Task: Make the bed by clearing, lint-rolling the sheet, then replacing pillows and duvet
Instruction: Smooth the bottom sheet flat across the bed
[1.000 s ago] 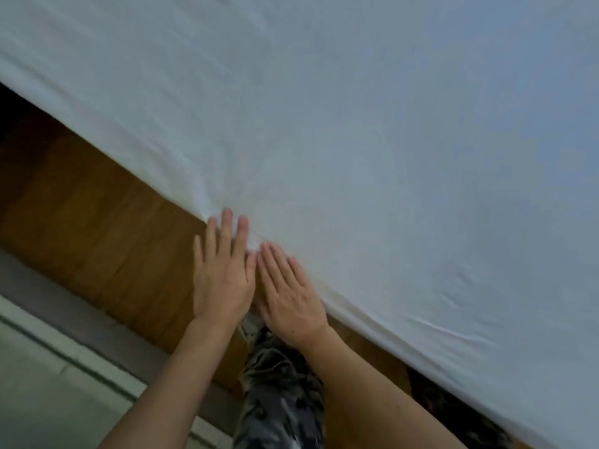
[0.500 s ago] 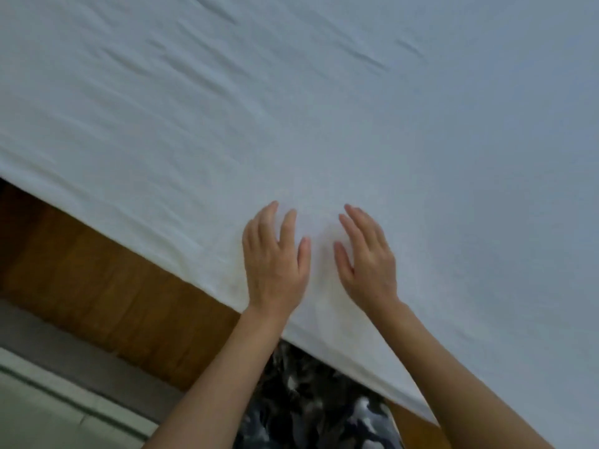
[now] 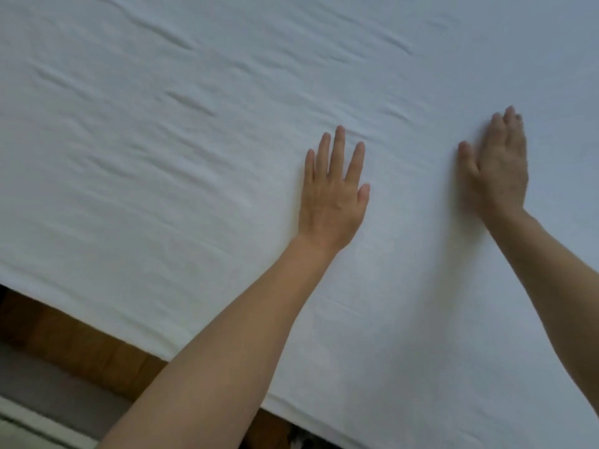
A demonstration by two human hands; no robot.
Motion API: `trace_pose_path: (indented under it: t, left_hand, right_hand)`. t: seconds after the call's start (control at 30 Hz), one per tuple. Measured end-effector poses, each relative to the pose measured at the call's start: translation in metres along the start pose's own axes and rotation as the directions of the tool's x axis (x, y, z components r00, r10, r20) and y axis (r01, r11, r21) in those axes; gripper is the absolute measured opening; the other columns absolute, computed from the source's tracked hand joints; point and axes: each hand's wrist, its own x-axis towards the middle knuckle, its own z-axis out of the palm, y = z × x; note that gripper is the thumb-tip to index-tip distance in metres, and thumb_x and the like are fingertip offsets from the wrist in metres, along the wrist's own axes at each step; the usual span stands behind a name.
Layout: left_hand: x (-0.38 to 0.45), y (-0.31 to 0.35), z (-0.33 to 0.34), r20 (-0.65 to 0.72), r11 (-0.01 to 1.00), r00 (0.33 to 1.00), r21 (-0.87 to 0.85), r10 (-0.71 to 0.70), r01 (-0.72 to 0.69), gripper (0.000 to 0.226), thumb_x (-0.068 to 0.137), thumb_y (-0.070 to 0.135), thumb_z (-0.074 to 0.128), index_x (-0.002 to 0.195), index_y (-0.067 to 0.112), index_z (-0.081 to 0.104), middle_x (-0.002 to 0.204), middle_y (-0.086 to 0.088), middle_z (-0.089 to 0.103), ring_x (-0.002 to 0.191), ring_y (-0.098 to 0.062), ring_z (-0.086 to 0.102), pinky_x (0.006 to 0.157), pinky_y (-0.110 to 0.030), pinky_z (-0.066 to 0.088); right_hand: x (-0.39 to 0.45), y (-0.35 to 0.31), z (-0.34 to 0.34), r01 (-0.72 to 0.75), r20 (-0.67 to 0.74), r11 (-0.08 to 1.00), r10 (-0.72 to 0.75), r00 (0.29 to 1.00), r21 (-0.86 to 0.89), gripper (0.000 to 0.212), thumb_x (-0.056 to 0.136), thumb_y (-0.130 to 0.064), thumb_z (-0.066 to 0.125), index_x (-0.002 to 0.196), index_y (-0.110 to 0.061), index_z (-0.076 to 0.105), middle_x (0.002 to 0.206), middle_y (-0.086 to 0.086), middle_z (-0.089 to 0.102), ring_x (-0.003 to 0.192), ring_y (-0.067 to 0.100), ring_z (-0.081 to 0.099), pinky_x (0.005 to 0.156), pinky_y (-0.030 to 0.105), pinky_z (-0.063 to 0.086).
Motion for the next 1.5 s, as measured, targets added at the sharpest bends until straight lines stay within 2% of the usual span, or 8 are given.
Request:
trace_pose_path:
  t: [0.2, 0.47, 0.73, 0.83, 0.97, 1.17, 1.33, 1.5]
  left_hand:
    - [0.014, -0.084, -0.005, 0.003, 0.997, 0.999, 0.063, -0.044, 0.044, 0.059, 0.095, 0.04, 0.037, 0.147, 0.013, 0.04, 0.156, -0.021, 0.028, 0.145, -0.037, 0.026, 0.117, -0.049, 0.019]
    - [0.006, -0.237, -0.044, 0.038, 0.996, 0.997, 0.063, 0.064, -0.067, 0.065, 0.097, 0.05, 0.038, 0.152, 0.016, 0.032, 0.159, -0.015, 0.023, 0.148, -0.03, 0.02, 0.12, -0.045, 0.013]
    - [-0.043, -0.493, -0.117, 0.032, 0.991, 0.999, 0.132, -0.041, 0.037, 0.064, 0.099, 0.047, 0.035, 0.153, 0.014, 0.026, 0.16, -0.012, 0.02, 0.148, -0.031, 0.017, 0.12, -0.046, 0.011]
    - [-0.076, -0.579, -0.145, 0.024, 0.972, 0.983, 0.157, -0.18, 0.174, 0.065, 0.099, 0.045, 0.033, 0.154, 0.011, 0.022, 0.161, -0.015, 0.017, 0.148, -0.034, 0.015, 0.12, -0.048, 0.009]
    - [-0.102, -0.62, -0.164, 0.015, 0.929, 0.94, 0.159, -0.342, 0.335, 0.065, 0.101, 0.045, 0.03, 0.154, 0.01, 0.017, 0.161, -0.018, 0.012, 0.148, -0.036, 0.01, 0.119, -0.049, 0.007]
    - [-0.1, -0.6, -0.171, -0.048, 0.899, 0.906, 0.108, -0.421, 0.424, 0.063, 0.103, 0.04, 0.029, 0.153, 0.004, 0.017, 0.159, -0.026, 0.012, 0.147, -0.041, 0.01, 0.119, -0.05, 0.005]
    - [-0.078, -0.484, -0.149, 0.008, 0.996, 0.996, -0.014, -0.086, 0.086, 0.062, 0.103, 0.04, 0.03, 0.152, 0.003, 0.02, 0.158, -0.026, 0.014, 0.147, -0.039, 0.012, 0.12, -0.049, 0.004]
    - [-0.023, -0.339, -0.111, 0.063, 0.976, 0.982, -0.143, 0.175, -0.165, 0.06, 0.098, 0.038, 0.033, 0.148, 0.006, 0.035, 0.158, -0.023, 0.021, 0.147, -0.038, 0.018, 0.119, -0.051, 0.013]
  right_hand:
    - [0.006, -0.076, 0.039, 0.044, 0.041, 0.997, -0.041, 0.998, -0.066, 0.067, 0.099, -0.038, 0.025, 0.151, 0.0, 0.007, 0.16, 0.019, 0.0, 0.148, 0.03, 0.0, 0.119, 0.04, -0.001]
    - [-0.024, -0.25, 0.091, 0.123, 0.054, 0.987, -0.118, 0.992, -0.1, 0.067, 0.101, -0.038, 0.026, 0.151, 0.0, 0.004, 0.16, 0.017, 0.0, 0.149, 0.027, -0.001, 0.119, 0.035, -0.004]
    - [-0.082, -0.511, 0.169, 0.227, 0.074, 0.974, -0.226, 0.971, -0.017, 0.072, 0.096, -0.044, 0.023, 0.15, 0.003, 0.015, 0.158, 0.02, 0.012, 0.148, 0.03, 0.01, 0.119, 0.038, 0.004]
    - [-0.132, -0.613, 0.202, 0.429, 0.14, 0.903, -0.424, 0.895, 0.0, 0.072, 0.093, -0.045, 0.028, 0.147, 0.004, 0.025, 0.155, 0.021, 0.023, 0.146, 0.03, 0.019, 0.119, 0.039, 0.001]
    - [-0.197, -0.687, 0.227, 0.697, 0.329, 0.714, -0.646, 0.689, -0.058, 0.064, 0.101, -0.041, 0.014, 0.152, -0.005, 0.005, 0.161, 0.013, 0.002, 0.149, 0.025, -0.003, 0.12, 0.039, -0.007]
    - [-0.182, -0.669, 0.197, 0.782, 0.331, 0.621, -0.75, 0.573, 0.055, 0.064, 0.103, -0.044, 0.022, 0.153, -0.007, 0.006, 0.162, 0.008, 0.003, 0.149, 0.02, -0.001, 0.12, 0.036, 0.001]
    - [-0.137, -0.536, 0.144, 0.532, -0.094, 0.837, -0.523, 0.847, 0.129, 0.057, 0.098, -0.032, 0.045, 0.142, 0.003, 0.038, 0.15, 0.02, 0.035, 0.141, 0.03, 0.031, 0.117, 0.038, 0.017]
    - [-0.089, -0.353, 0.101, 0.195, 0.042, 0.972, -0.191, 0.981, -0.131, 0.063, 0.101, -0.04, 0.029, 0.149, 0.0, 0.023, 0.158, 0.017, 0.018, 0.147, 0.028, 0.015, 0.119, 0.037, 0.007]
